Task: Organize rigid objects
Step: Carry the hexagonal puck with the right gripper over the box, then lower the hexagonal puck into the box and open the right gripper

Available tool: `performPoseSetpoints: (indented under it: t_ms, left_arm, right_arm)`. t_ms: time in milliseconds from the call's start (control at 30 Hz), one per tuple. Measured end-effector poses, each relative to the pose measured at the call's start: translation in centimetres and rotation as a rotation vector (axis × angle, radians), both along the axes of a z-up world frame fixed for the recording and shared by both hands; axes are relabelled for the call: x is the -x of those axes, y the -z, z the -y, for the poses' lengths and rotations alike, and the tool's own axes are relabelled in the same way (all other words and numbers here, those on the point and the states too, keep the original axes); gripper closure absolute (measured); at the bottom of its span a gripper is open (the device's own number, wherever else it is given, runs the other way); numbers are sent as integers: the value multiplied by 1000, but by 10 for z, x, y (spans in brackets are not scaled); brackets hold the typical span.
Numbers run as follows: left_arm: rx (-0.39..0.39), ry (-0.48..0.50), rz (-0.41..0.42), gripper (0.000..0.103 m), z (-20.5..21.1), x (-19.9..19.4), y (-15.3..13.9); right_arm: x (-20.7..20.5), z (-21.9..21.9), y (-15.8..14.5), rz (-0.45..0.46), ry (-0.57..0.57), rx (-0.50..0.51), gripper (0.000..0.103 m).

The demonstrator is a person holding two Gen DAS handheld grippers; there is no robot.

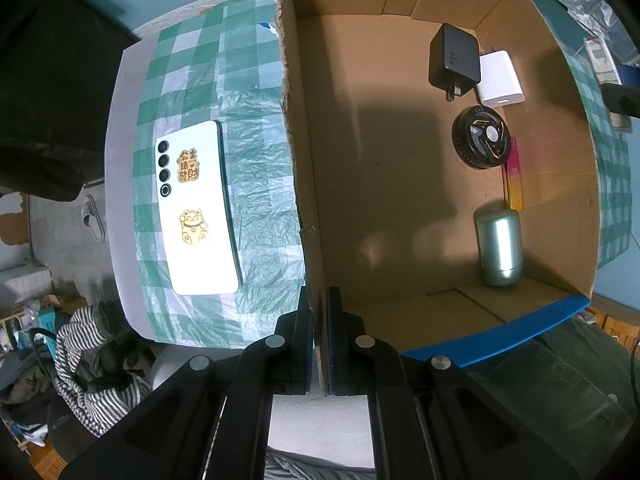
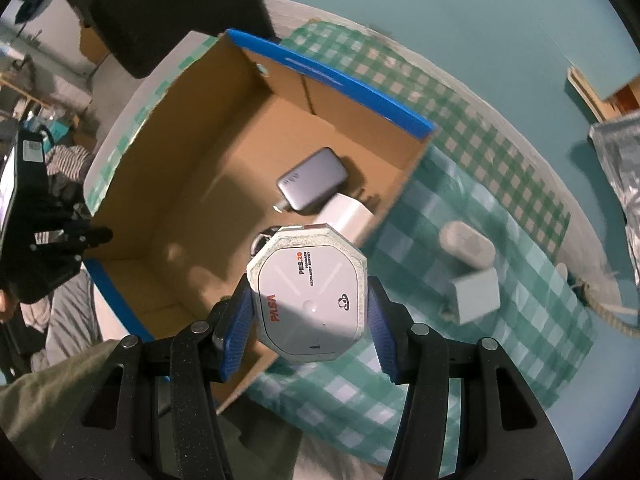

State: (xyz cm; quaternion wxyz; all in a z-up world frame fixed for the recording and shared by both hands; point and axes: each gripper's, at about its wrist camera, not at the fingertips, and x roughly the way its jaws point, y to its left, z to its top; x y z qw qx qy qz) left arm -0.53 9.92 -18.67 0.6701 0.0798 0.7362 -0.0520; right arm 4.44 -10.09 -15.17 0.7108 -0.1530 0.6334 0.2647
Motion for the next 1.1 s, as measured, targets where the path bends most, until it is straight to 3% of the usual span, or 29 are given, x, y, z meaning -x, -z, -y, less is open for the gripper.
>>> performPoseSetpoints:
  t_ms: [633,967,1100]
  left_arm:
    - [4,-2,1,99,-1,1,-1]
    - [2,-3,-1,99,-1,1,-1]
    - [0,-3,-1,99,-1,1,-1]
  right_arm:
    - [7,-32,41,-42,-95,102,49]
    - [0,-23,30,-41,-45,76,48]
    - [-3,-14,19,-23,-12,47,37]
